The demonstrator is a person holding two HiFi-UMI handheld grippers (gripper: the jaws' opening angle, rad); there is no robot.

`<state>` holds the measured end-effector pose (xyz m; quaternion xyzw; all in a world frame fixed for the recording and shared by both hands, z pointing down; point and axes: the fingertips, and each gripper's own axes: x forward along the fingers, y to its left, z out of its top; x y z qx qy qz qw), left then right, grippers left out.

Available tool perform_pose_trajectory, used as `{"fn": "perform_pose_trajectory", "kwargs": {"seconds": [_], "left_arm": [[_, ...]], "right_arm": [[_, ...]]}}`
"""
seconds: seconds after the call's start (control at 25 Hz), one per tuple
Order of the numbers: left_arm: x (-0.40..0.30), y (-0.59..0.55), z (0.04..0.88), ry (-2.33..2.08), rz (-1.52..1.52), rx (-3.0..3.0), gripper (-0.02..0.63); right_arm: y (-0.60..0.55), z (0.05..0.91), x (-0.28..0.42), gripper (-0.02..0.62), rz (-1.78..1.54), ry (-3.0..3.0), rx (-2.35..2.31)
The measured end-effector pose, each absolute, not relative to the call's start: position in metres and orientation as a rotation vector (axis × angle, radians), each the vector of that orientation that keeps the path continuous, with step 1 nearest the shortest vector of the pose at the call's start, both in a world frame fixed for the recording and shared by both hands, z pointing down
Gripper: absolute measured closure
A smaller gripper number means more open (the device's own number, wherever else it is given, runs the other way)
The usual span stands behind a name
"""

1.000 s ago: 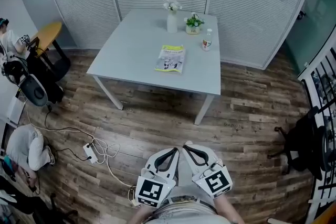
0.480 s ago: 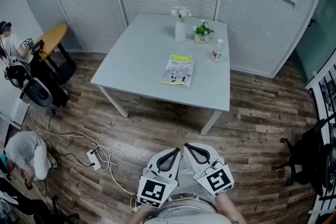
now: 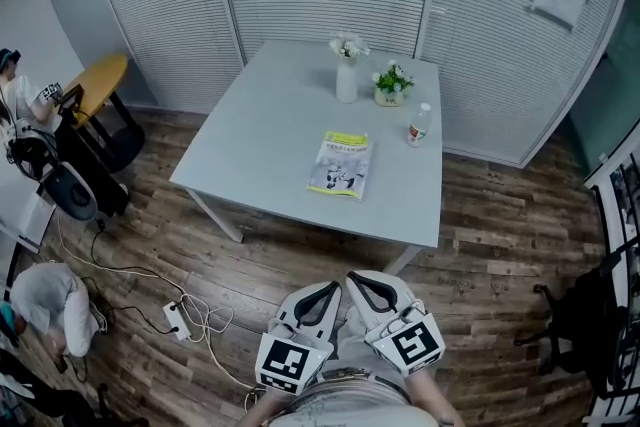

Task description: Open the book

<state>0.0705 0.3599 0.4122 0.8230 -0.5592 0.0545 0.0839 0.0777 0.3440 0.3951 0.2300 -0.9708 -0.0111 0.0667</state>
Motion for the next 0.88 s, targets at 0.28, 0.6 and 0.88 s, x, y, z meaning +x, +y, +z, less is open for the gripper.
{"fn": "perform_pose_trajectory", "kwargs": {"seconds": [0.28, 0.6, 0.88], "left_arm": [[0.063, 0.311, 0.406, -1.671, 0.116, 2.428, 0.607], [0.053, 0.266, 0.413, -1.701, 0.101, 2.383, 0.607], [0.056, 0.231, 0.415, -1.72, 0.087, 2.359, 0.607]], "right_arm": [[0.296, 0.403, 0.073, 0.594, -0.044, -2.87, 0.677], [0.255, 0.402, 0.057, 0.594, -0.021, -2.909, 0.58], [0.219, 0.407, 0.06, 0.594, -0.029, -2.916, 0.57]]}}
